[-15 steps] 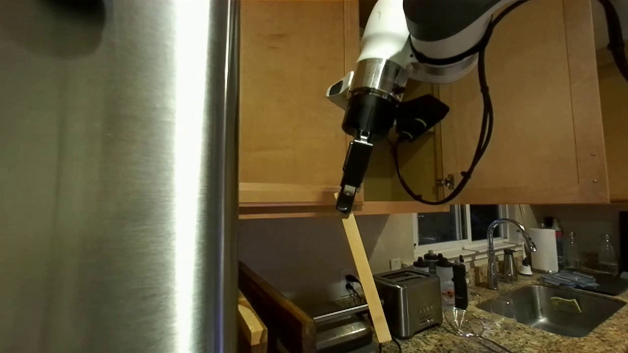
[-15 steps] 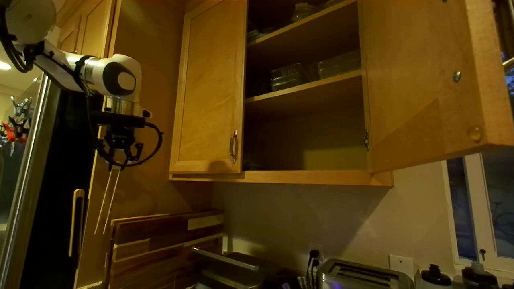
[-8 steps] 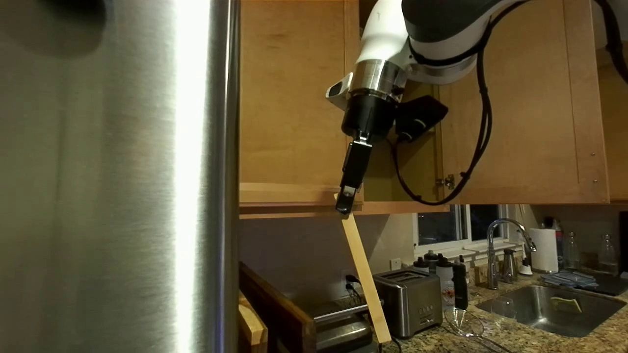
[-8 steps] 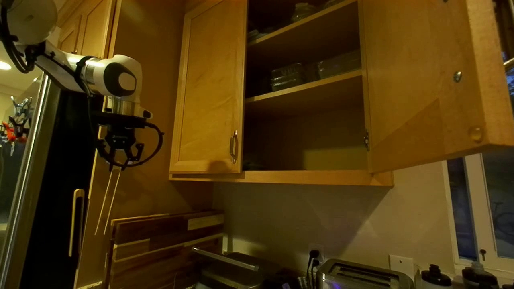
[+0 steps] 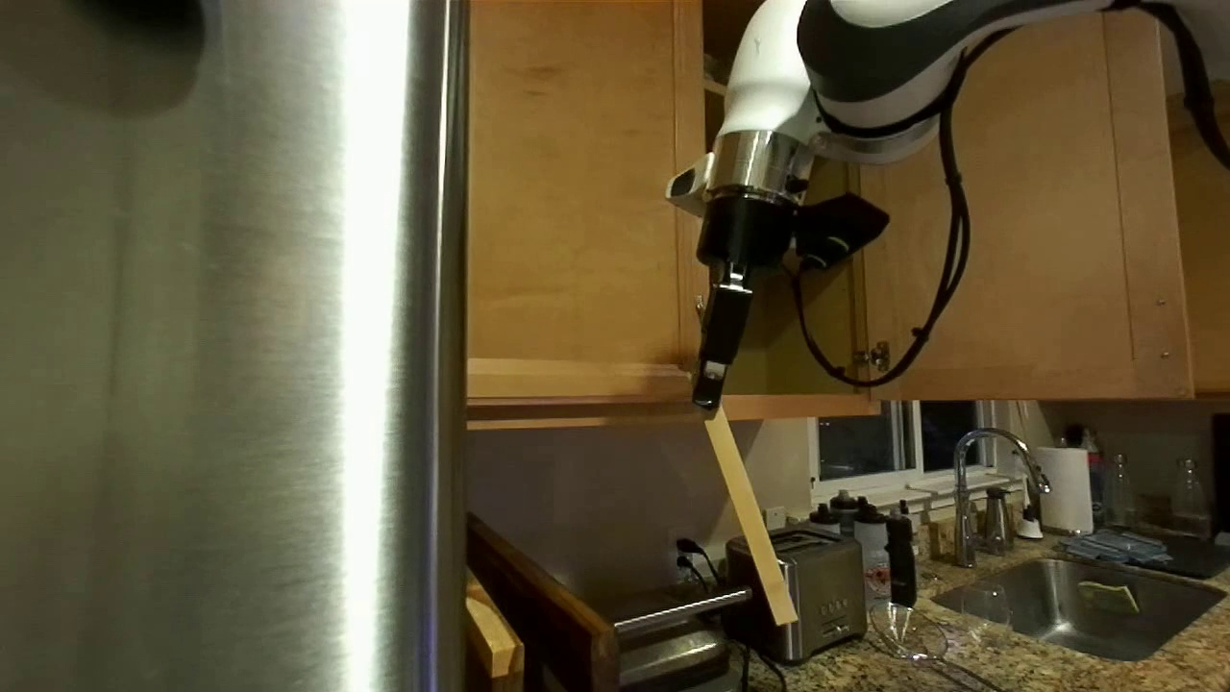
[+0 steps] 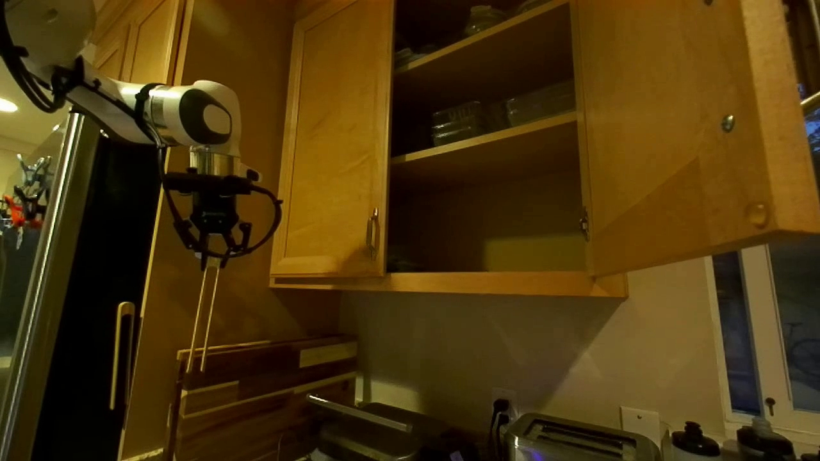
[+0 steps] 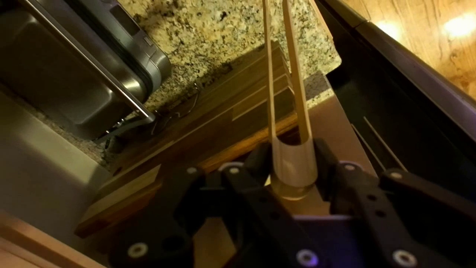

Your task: Take the magnet off the fridge wall and put it in the upper cupboard

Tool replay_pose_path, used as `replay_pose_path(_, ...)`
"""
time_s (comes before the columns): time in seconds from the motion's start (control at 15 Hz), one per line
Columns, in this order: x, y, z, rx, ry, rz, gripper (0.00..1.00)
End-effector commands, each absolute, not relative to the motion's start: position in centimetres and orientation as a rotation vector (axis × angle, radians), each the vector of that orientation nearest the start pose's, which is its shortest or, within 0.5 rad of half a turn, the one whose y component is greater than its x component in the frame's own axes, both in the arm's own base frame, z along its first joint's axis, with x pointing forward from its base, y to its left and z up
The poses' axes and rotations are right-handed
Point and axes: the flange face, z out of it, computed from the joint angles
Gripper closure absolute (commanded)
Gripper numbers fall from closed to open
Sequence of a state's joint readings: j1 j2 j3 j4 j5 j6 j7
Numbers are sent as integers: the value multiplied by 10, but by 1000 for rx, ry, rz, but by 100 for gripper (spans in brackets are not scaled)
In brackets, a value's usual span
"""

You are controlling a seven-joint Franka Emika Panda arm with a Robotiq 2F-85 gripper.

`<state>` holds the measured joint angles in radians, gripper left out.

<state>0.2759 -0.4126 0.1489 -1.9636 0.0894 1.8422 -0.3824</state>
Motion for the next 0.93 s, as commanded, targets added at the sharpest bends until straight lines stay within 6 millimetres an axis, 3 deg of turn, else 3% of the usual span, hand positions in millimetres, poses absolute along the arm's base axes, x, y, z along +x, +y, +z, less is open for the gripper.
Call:
replay_pose_path(0.0, 389, 168, 675, -2927, -1206, -407, 91)
replay_pose_path(0.27, 390, 124, 686, -2983, -1347, -334, 91)
replay_pose_path(0.47, 399, 94, 697, -2961, -1599, -366, 91)
replay_pose_path(0.87, 410, 61, 722, -2832, -2105, -401, 91)
